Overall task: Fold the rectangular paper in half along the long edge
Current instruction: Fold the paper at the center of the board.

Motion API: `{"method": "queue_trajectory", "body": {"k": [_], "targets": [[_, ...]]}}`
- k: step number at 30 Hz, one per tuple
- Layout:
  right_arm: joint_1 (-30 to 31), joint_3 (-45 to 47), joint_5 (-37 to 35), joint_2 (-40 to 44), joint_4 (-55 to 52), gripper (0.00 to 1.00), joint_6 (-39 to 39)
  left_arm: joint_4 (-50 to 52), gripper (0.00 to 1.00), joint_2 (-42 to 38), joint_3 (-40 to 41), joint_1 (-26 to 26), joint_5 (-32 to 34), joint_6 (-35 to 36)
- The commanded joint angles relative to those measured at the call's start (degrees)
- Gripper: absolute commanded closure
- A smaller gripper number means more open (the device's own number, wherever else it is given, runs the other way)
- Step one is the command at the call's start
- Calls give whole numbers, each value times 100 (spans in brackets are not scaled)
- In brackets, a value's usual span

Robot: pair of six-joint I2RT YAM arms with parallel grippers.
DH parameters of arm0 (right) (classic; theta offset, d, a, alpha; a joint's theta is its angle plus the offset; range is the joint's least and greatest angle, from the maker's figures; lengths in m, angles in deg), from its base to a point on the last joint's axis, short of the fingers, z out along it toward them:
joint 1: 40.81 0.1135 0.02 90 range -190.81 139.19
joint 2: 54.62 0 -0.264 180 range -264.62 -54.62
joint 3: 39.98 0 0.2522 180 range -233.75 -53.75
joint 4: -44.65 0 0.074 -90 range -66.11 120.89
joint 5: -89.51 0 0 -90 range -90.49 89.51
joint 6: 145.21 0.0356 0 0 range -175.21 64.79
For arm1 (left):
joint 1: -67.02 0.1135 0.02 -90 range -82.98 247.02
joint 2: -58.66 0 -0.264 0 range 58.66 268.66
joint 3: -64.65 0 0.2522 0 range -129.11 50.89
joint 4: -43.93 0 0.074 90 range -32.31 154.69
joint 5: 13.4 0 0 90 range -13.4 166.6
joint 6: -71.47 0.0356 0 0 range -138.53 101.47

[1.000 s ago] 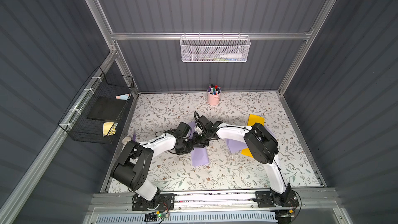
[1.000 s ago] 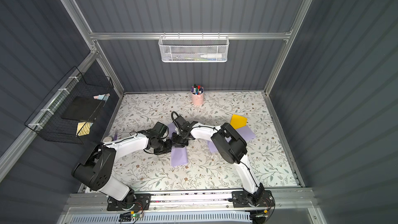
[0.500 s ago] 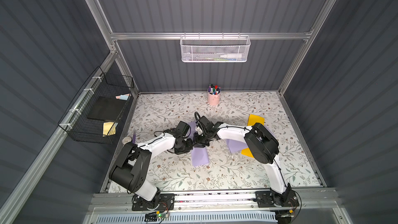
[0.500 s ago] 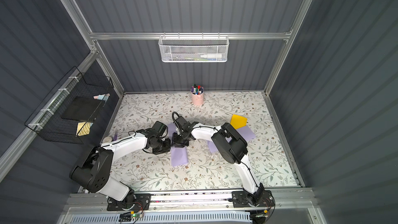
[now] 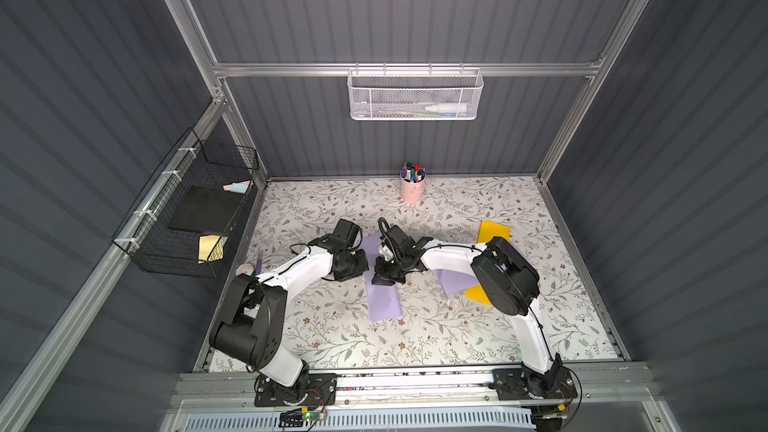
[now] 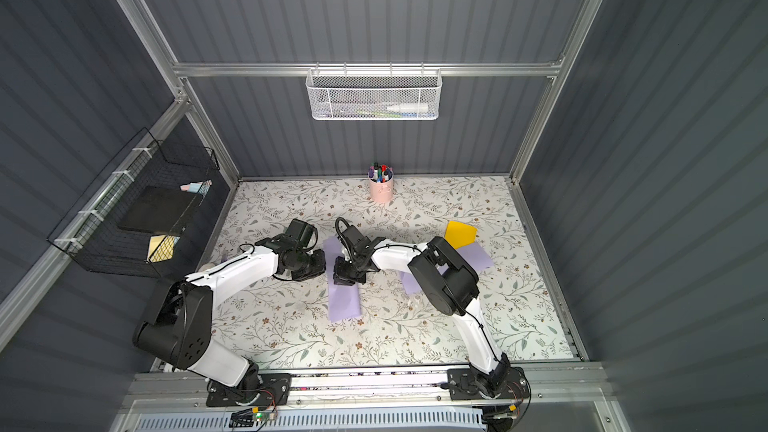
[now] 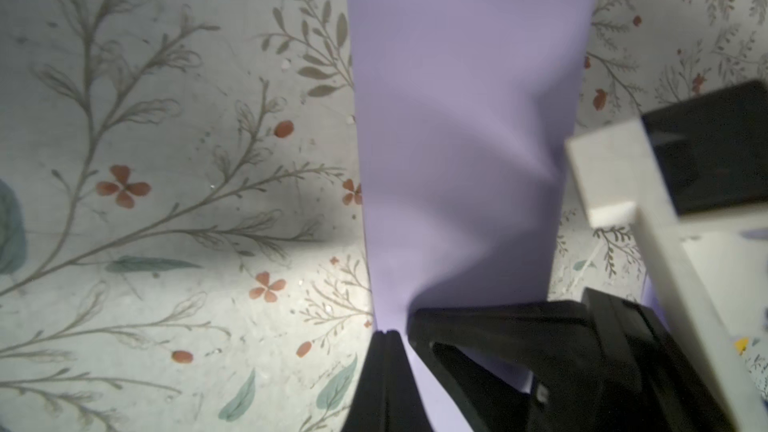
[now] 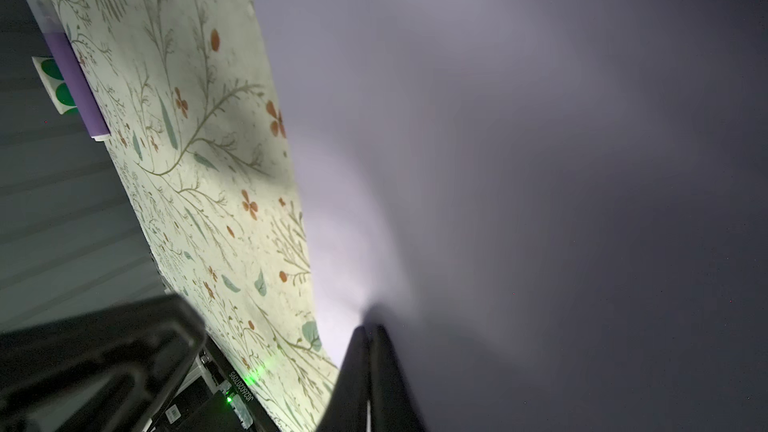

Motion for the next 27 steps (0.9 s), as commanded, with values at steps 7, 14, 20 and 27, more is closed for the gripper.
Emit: {"method": "queue_trajectory", "body": {"k": [7, 14, 20, 27], "targets": [[-32, 177, -68, 4, -159, 93, 103, -500, 99, 624, -153, 48, -173, -91], [-42, 147, 0, -23, -141, 92, 101, -630, 99, 798, -151, 48, -254, -99], [-52, 94, 37, 24, -173, 90, 77, -706, 99, 989, -119, 48, -328, -74], [-82, -36, -27, 206, -411, 85, -58, -734, 99, 1088, -44, 48, -335, -55]]}}
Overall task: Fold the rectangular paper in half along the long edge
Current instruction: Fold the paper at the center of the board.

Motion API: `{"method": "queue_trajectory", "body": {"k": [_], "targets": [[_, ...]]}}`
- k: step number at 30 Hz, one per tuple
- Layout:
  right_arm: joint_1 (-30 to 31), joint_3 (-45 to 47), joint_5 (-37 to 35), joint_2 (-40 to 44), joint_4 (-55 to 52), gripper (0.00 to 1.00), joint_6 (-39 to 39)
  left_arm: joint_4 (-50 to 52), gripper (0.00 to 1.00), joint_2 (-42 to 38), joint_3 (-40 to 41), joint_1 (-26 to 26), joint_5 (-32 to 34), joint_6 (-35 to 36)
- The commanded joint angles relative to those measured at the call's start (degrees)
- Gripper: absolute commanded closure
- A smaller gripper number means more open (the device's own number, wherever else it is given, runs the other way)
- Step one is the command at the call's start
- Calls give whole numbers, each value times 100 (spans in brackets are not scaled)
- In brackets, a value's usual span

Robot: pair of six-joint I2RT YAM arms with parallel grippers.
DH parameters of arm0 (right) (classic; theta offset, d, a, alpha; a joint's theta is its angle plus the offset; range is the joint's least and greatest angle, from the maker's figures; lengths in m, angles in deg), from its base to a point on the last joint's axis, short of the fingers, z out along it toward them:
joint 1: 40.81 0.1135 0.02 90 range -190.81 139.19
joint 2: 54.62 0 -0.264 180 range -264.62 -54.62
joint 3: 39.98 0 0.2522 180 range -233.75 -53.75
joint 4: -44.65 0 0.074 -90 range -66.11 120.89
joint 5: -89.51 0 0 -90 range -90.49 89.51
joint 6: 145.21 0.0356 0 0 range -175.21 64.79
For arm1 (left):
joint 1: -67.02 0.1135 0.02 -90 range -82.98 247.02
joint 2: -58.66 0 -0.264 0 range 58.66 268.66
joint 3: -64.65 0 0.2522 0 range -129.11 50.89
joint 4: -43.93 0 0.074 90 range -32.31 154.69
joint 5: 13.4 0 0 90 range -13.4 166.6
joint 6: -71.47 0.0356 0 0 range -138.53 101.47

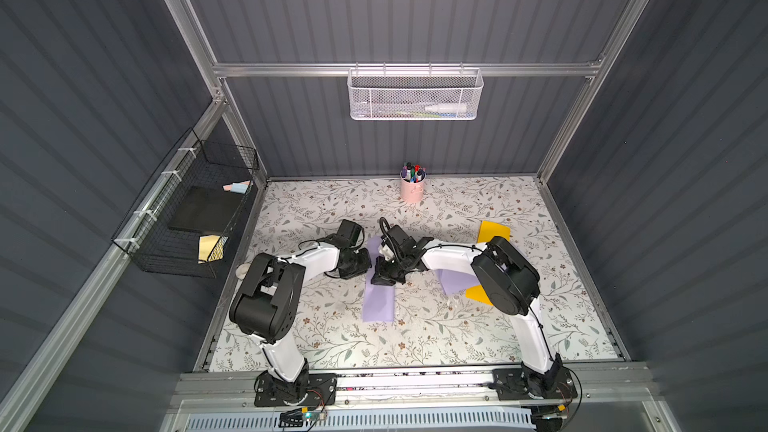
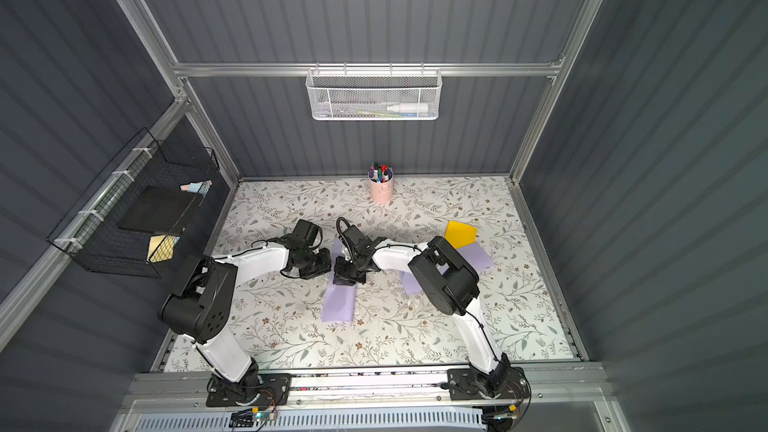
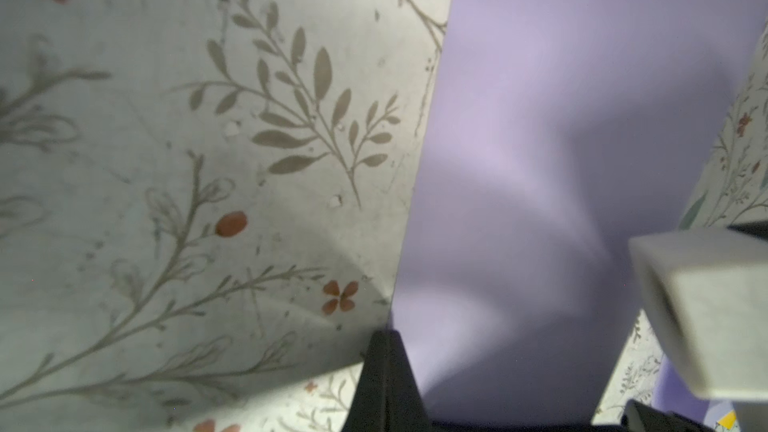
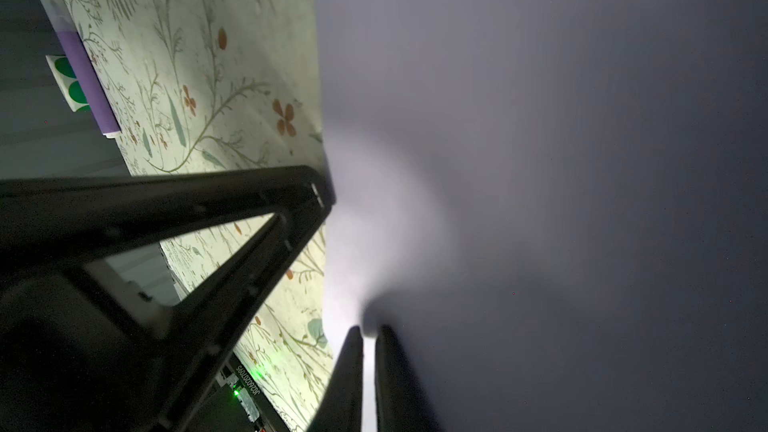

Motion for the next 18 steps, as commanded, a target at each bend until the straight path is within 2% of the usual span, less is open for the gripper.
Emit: {"method": "queue_trajectory", "body": {"k": [1, 9, 14, 18], "targets": [[-68, -80, -179, 251, -527, 83, -101, 130, 99, 191, 62, -6, -3, -10], [-444, 242, -476, 1102, -603, 74, -273, 129, 99, 166, 193, -6, 17, -3], [-569, 364, -426, 803, -540, 80, -275, 168, 99, 85, 200, -6, 17, 0], [-607, 625, -337, 620, -135, 81, -114, 232, 99, 2, 209, -6, 67, 8]]}}
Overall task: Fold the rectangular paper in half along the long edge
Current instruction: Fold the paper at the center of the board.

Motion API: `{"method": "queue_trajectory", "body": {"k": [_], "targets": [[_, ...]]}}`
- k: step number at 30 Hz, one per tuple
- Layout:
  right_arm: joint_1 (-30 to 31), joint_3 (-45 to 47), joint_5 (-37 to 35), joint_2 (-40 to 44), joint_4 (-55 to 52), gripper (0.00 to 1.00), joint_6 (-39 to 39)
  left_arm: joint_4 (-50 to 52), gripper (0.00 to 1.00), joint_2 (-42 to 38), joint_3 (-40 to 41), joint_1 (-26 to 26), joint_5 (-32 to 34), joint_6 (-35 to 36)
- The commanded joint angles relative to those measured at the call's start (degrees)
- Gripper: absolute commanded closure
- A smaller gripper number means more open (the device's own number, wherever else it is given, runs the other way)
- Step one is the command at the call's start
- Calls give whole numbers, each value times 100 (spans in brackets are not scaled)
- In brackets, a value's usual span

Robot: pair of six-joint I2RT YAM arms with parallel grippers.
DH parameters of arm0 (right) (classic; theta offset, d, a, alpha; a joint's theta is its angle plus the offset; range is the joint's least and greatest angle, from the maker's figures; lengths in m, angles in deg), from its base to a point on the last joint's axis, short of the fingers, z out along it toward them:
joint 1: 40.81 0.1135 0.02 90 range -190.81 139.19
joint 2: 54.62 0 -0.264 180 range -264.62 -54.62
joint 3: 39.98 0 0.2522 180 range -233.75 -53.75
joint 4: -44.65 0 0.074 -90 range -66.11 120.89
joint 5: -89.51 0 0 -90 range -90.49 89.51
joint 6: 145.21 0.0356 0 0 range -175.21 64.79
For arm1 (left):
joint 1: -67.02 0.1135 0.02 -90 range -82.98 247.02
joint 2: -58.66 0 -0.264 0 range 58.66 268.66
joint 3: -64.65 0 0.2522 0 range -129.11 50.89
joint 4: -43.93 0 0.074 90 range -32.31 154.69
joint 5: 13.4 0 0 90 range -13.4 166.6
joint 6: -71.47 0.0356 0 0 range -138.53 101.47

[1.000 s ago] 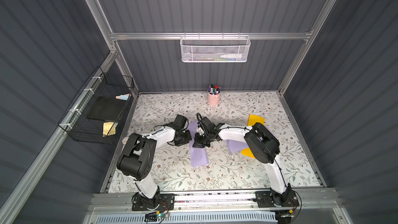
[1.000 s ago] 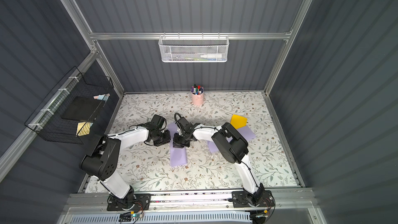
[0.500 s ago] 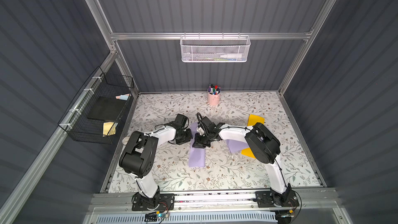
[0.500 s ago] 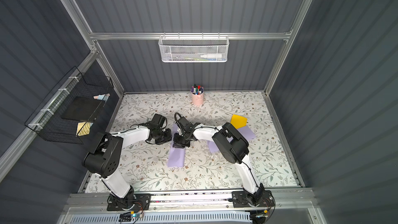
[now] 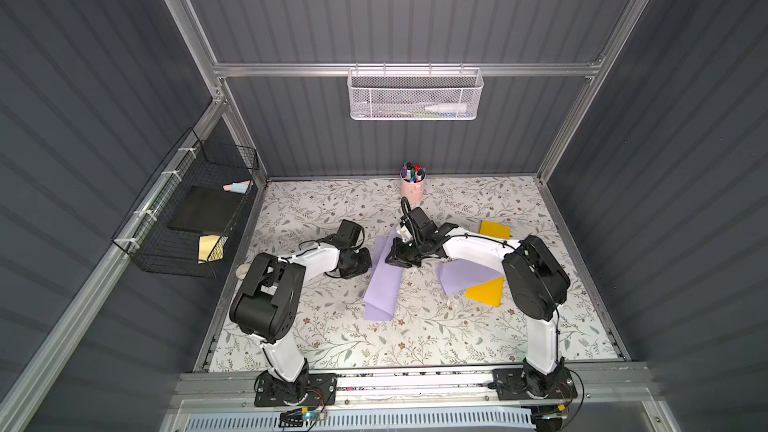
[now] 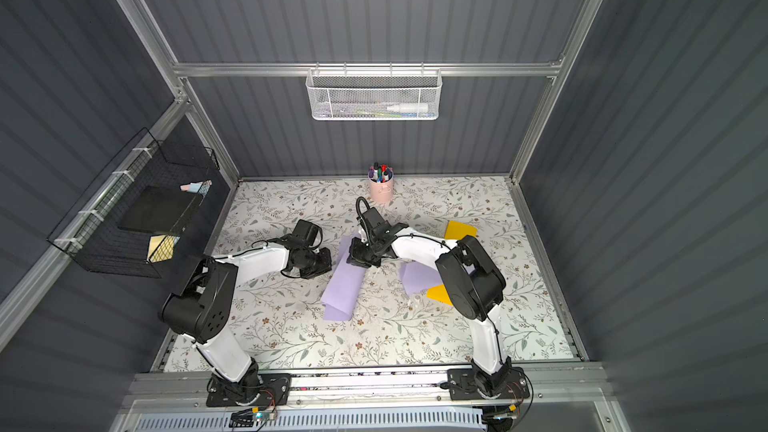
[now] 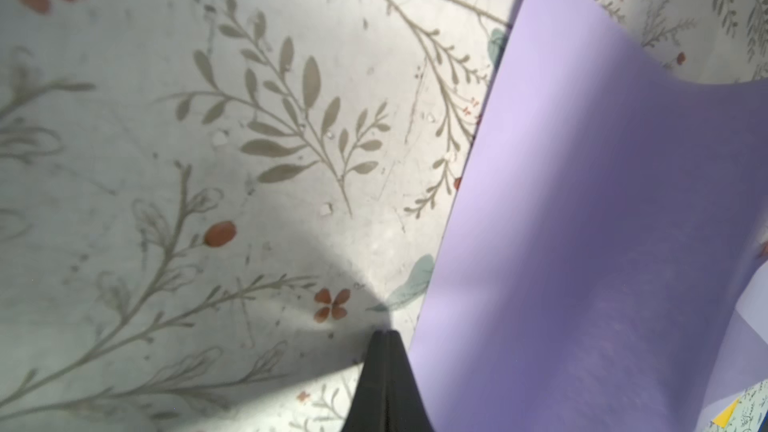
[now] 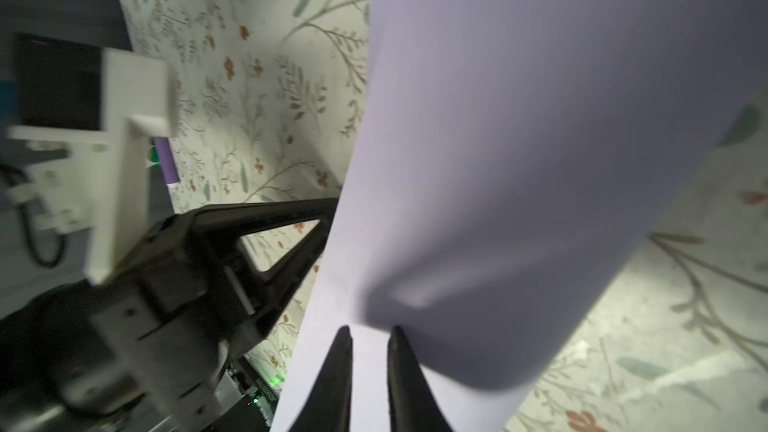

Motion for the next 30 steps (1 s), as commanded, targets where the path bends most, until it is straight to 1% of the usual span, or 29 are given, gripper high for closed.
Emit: {"method": "queue_trajectory", "body": {"k": [1, 9, 20, 26, 30], "targets": [[0, 231, 47, -270, 135, 81, 122, 350, 99, -9, 175, -6, 117, 17], [7, 241, 184, -297, 292, 81, 137, 372, 99, 15, 154, -5, 120, 30], [79, 172, 335, 0, 411, 80, 116, 346, 100, 79, 131, -6, 48, 57], [125, 92, 444, -119, 506, 80, 106, 346, 99, 73, 134, -6, 41, 60], [121, 192, 543, -194, 805, 80, 155, 346, 99, 63, 129, -6, 24, 60]]}}
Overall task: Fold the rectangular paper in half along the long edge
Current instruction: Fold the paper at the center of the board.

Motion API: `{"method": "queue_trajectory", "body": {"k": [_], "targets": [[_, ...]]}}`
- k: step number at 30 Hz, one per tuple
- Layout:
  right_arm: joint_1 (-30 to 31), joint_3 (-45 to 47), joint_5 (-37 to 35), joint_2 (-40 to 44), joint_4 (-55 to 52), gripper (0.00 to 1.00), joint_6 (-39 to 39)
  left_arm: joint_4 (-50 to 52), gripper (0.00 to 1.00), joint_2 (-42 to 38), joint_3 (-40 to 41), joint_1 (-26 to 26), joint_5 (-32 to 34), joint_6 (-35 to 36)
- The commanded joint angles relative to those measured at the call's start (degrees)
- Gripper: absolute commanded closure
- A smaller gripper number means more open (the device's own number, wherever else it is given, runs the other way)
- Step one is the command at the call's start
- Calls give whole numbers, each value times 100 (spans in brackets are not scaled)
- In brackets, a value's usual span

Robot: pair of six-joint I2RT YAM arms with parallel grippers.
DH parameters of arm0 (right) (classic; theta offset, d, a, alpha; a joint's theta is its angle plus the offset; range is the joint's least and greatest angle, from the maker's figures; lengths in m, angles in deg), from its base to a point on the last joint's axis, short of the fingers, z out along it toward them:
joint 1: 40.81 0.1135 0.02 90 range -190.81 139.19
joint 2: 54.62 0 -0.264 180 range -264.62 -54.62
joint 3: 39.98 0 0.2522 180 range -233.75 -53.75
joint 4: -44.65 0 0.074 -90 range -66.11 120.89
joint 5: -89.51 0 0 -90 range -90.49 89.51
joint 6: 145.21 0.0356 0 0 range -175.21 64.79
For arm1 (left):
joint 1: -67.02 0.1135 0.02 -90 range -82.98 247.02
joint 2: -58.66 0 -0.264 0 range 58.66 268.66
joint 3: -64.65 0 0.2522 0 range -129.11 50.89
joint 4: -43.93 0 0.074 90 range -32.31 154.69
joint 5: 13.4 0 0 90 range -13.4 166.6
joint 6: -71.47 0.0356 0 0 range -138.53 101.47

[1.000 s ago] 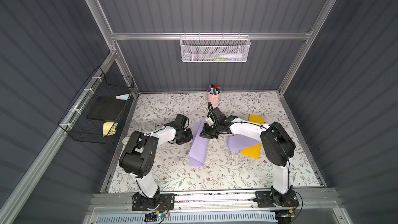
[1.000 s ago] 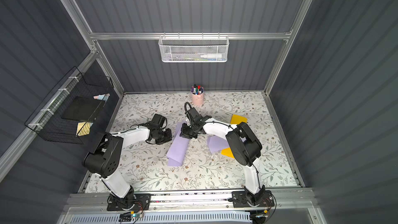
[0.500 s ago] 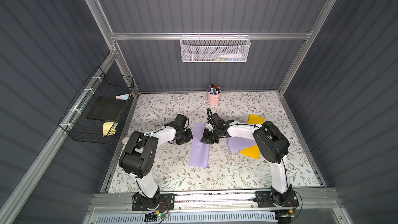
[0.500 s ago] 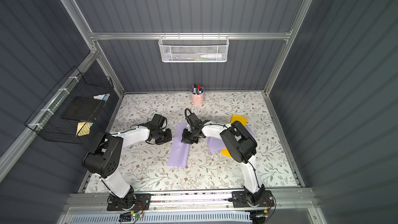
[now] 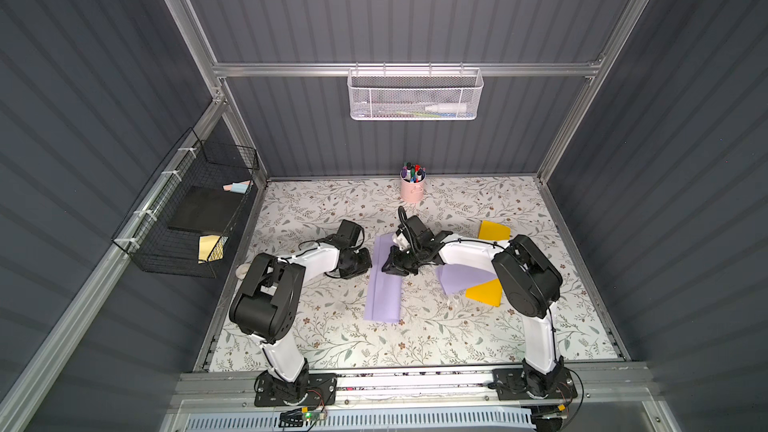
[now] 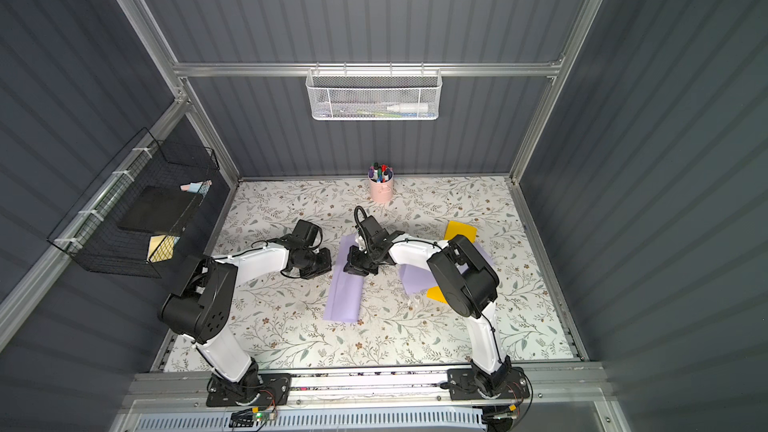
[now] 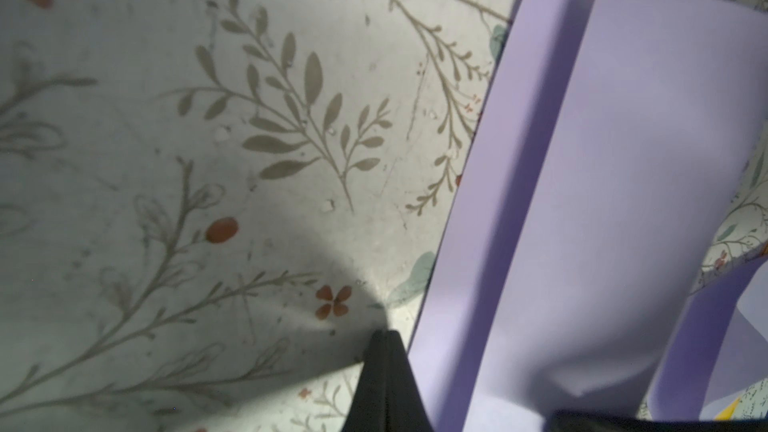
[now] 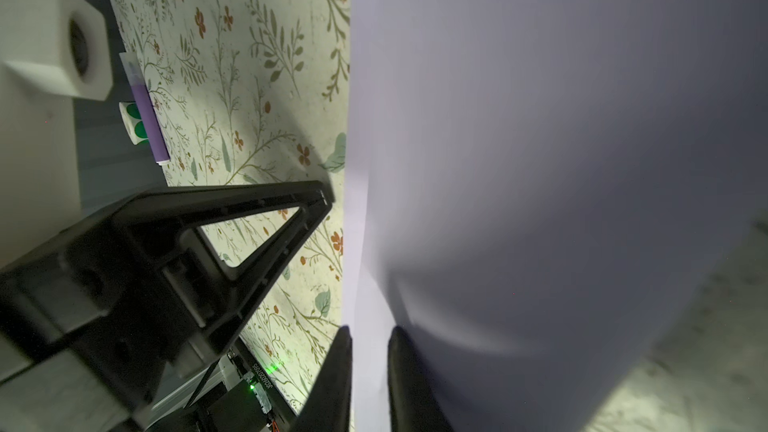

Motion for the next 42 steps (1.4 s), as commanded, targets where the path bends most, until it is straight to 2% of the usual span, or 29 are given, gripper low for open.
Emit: {"method": "queue_trajectory", "body": {"k": [1, 6, 25, 42], "targets": [[20, 24, 178, -71, 366, 80, 84, 335, 99, 76, 128, -6, 26, 61], [21, 128, 377, -99, 848, 80, 201, 339, 99, 71, 127, -6, 17, 66], [27, 7, 520, -460, 795, 80, 139, 369, 99, 66, 124, -6, 25, 63], [25, -18, 486, -388, 846, 81, 174, 370, 99, 91, 115, -6, 0, 70]]}}
